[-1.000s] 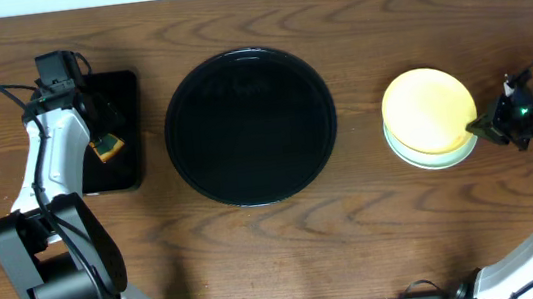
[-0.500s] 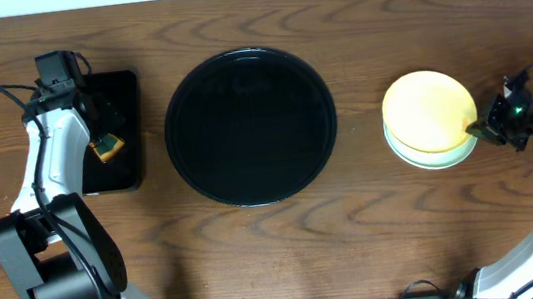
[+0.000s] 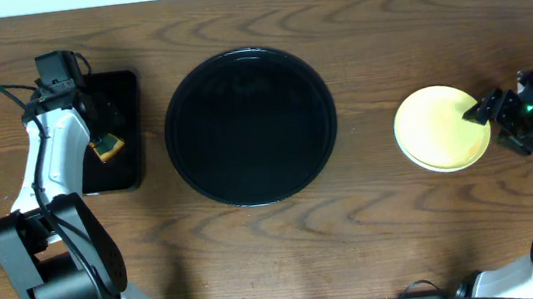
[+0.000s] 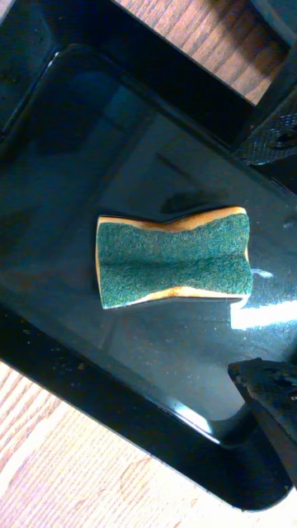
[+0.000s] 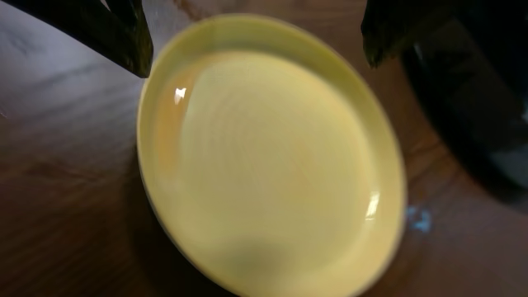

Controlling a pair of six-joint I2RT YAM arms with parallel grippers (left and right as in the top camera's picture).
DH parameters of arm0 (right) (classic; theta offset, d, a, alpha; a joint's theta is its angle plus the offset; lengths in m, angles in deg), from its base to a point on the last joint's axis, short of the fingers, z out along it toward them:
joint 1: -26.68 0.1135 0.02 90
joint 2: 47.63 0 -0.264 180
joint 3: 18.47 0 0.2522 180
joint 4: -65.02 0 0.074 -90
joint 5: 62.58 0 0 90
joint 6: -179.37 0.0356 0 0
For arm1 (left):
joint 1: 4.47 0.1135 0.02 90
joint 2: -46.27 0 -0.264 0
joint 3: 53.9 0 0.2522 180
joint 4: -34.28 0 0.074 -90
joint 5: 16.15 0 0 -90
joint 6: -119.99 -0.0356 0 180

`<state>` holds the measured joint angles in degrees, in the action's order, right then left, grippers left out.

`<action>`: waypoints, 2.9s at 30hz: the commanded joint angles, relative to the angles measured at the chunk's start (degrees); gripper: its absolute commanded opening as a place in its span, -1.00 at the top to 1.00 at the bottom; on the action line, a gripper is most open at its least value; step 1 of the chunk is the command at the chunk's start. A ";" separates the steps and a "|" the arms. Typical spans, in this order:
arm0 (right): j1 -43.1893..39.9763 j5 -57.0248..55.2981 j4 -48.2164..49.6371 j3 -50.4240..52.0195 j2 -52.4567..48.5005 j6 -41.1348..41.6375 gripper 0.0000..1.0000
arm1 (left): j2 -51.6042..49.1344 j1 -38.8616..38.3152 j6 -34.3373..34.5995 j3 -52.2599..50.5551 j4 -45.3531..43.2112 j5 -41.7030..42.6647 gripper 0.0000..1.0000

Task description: Clean dirty plates on tray and stack at the side

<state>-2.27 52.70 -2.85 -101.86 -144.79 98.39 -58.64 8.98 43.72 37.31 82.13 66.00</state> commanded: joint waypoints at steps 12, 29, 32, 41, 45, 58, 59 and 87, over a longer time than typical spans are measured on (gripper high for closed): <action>14.93 1.29 -6.25 -0.13 33.14 -0.92 -0.77 | 0.44 -0.02 0.72 -0.31 0.13 -0.26 -0.52; 20.02 -12.33 -21.77 -0.11 57.72 0.96 -0.99 | 0.44 -0.02 0.72 -0.31 0.13 -0.26 -0.53; 20.04 -16.06 -19.96 0.09 58.73 0.28 -0.98 | 0.44 -0.02 0.72 -0.31 0.13 -0.26 -0.53; 20.57 -15.67 4.50 14.34 68.78 -6.73 -0.98 | 0.44 -0.02 0.72 -0.31 0.13 -0.26 -0.53; 21.70 -14.69 17.09 27.87 76.76 -5.90 -0.98 | 0.44 -0.02 0.72 -0.31 0.13 -0.26 -0.53; 30.21 -17.90 47.08 61.86 92.89 -2.19 -0.99 | 0.44 -0.02 0.72 -0.33 0.13 -0.26 -0.53; 31.04 -18.84 47.89 63.23 93.77 -2.19 -0.98 | 0.44 -0.02 0.72 -0.31 0.13 -0.26 -0.53; 33.97 -22.23 50.07 69.31 96.83 -4.17 -0.98 | 0.44 -0.02 0.72 -0.31 0.13 -0.26 -0.53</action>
<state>31.32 31.39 47.18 -32.90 -48.47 94.93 -58.64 8.98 43.72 37.31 82.13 66.02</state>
